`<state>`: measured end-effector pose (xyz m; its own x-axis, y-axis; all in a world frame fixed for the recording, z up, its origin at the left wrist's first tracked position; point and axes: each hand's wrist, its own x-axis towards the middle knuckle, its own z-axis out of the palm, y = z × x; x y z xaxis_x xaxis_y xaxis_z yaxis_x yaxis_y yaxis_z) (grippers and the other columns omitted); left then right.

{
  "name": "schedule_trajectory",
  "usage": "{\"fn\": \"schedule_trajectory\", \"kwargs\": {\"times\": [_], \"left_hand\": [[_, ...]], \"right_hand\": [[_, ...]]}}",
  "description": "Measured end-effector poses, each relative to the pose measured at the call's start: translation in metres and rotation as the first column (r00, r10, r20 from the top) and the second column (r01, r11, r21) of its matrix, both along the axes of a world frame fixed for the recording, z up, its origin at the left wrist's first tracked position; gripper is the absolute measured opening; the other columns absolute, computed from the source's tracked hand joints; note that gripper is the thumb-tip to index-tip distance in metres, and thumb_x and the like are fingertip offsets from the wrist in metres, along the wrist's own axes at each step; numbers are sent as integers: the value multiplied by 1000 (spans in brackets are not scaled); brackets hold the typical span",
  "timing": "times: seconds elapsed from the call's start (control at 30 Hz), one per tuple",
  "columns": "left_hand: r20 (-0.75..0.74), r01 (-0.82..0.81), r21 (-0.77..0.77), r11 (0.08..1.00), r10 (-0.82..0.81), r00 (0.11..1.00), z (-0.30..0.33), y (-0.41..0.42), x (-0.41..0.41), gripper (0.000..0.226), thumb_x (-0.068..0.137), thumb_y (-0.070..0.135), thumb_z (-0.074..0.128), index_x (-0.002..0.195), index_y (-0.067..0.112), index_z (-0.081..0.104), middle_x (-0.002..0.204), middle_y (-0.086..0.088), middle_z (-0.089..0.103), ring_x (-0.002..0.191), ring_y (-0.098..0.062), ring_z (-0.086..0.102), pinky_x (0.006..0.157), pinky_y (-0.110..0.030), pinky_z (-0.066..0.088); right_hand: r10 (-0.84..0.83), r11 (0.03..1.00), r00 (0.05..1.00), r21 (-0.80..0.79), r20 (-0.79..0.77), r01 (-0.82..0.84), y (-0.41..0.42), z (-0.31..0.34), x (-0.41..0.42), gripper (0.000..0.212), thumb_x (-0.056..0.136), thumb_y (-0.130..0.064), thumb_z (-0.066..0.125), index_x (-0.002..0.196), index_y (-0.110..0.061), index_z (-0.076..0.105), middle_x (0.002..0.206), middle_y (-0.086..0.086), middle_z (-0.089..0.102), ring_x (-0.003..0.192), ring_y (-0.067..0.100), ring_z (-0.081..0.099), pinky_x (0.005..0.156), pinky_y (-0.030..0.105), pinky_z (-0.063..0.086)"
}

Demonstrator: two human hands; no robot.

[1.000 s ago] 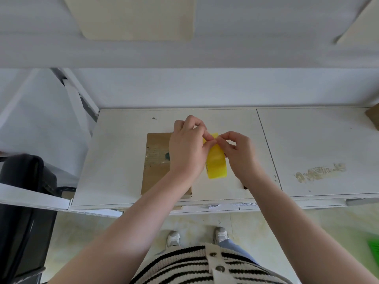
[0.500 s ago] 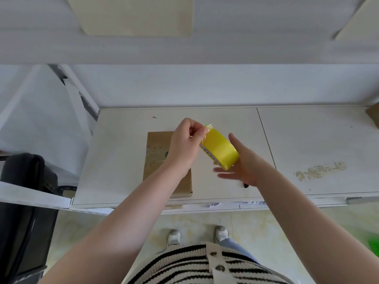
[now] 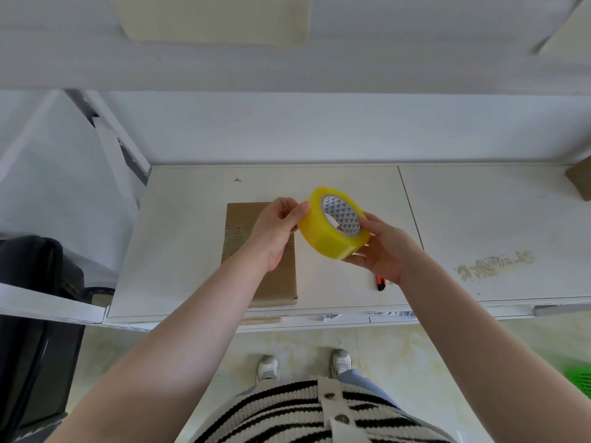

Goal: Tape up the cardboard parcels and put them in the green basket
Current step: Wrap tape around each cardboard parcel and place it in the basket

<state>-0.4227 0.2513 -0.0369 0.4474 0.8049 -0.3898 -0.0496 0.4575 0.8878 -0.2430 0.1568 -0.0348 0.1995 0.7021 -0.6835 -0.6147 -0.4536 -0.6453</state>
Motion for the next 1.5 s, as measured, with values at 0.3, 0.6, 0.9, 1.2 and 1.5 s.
{"fn": "schedule_trajectory", "kwargs": {"times": [0.3, 0.6, 0.9, 1.2, 1.5], "left_hand": [[-476, -45, 507, 861, 323, 818, -21, 16, -37, 12, 92, 22, 66, 98, 18, 56, 99, -1, 58, 88, -10, 55, 75, -12, 44], [-767, -64, 275, 959, 259, 586, -54, 7, -84, 75, 91, 45, 65, 149, 10, 30, 151, -14, 34, 132, -34, 44, 102, -44, 42], [-743, 20, 194, 981, 133, 656, -71, 4, -85, 47, 101, 49, 42, 125, 10, 53, 123, -9, 63, 110, -30, 60, 83, -33, 44], [-755, 169, 288, 942, 115, 645, -77, 8, -94, 47, 102, 48, 38, 117, 7, 55, 114, -9, 63, 105, -30, 59, 80, -32, 41], [-888, 615, 457, 643, 364, 280, -65, 18, -65, 76, 103, 48, 17, 153, 3, -17, 161, -16, -24, 151, -28, -17, 119, -47, -14]], "right_hand": [[-161, 911, 891, -283, 424, 299, 10, -48, -17, 33, 101, -16, 48, 132, -28, 45, 125, 9, 47, 104, 31, 51, 77, 52, 55], [299, 941, 503, -338, 811, -14, 16, -49, -39, 58, 101, -17, 38, 155, -15, 17, 156, 7, 27, 140, 27, 31, 108, 45, 37], [383, 887, 356, -233, 853, -398, 20, -33, -136, 39, 103, -18, 42, 140, -7, 39, 138, 11, 50, 129, 29, 46, 105, 38, 38], [374, 927, 590, -287, 715, -240, 54, -58, -132, 44, 104, -40, 36, 124, -7, 57, 109, 8, 63, 103, 28, 59, 84, 35, 47], [372, 928, 519, -309, 770, -208, 54, -71, -131, 40, 105, -40, 35, 103, -7, 58, 91, 6, 56, 85, 24, 51, 70, 30, 33]]}}
